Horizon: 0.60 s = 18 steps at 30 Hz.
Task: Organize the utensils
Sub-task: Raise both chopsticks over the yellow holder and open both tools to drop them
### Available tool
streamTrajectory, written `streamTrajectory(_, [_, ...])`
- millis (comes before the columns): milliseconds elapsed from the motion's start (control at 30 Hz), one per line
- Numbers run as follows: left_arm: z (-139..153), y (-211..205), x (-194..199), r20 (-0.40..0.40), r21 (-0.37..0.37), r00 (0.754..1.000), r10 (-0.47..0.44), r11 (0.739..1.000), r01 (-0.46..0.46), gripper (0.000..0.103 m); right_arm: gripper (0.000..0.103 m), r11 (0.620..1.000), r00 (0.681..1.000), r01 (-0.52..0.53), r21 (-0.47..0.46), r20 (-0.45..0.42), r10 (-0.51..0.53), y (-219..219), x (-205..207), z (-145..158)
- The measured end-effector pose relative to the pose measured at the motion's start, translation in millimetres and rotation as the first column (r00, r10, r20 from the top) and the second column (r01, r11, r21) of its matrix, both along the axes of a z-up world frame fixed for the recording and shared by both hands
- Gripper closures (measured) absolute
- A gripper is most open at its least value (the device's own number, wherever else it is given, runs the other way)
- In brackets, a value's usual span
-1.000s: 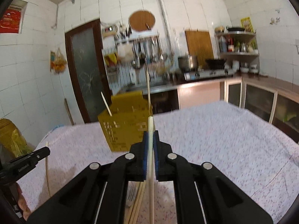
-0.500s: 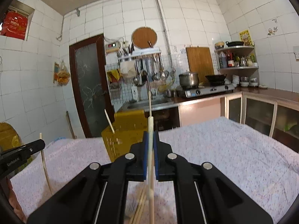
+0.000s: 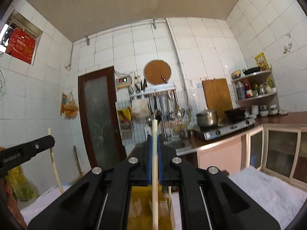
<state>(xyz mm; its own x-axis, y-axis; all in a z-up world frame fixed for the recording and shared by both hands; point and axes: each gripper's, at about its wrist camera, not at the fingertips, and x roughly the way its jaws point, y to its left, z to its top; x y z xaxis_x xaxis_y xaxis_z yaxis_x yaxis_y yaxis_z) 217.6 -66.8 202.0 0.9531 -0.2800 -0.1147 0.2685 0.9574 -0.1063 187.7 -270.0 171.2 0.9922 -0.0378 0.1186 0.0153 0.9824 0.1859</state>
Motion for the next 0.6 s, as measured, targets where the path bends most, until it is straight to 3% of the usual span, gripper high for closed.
streamTrajectory(233, [6, -22, 59, 0.037, -0.025, 0.999, -0.002, 1.0, 0.003, 0.099, 0.097, 1.0, 0.999, 0.014, -0.025, 0.048, -0.013, 8, 53, 11])
streamTrajectory(367, [-10, -37, 88, 0.059, 0.024, 0.998, 0.019, 1.0, -0.02, 0.099, 0.097, 0.999, 0.999, 0.025, -0.044, 0.043, -0.023, 8, 84, 1])
streamTrajectory(600, [-57, -42, 121, -0.015, 0.046, 1.0, 0.017, 0.999, -0.016, 0.099, 0.097, 0.998, 0.999, 0.035, -0.054, 0.012, -0.035, 5, 116, -25])
